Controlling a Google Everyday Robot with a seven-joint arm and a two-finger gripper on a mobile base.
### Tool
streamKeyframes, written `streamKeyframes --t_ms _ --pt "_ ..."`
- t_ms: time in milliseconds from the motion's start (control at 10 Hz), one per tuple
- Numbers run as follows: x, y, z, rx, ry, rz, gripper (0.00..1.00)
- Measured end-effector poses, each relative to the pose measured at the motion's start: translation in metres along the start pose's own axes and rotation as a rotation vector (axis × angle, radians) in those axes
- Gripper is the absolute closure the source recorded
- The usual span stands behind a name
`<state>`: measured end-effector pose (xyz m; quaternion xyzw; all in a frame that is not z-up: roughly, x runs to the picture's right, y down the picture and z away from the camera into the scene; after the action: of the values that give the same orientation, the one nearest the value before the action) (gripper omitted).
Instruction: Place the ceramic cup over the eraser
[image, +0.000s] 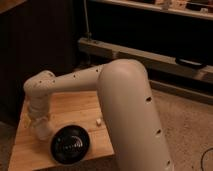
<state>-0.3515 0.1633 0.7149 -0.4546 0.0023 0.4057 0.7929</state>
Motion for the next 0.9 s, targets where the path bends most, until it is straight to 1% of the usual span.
streamKeyframes --t_ms 200,500,900 --pt "-0.003 0.001 0.003 0.011 -0.014 -0.005 0.35" --pt "-0.006 -0.006 0.01 0.037 -0.026 0.013 0.35" --pt "-0.015 -0.026 0.019 0.078 -0.036 0.054 0.35"
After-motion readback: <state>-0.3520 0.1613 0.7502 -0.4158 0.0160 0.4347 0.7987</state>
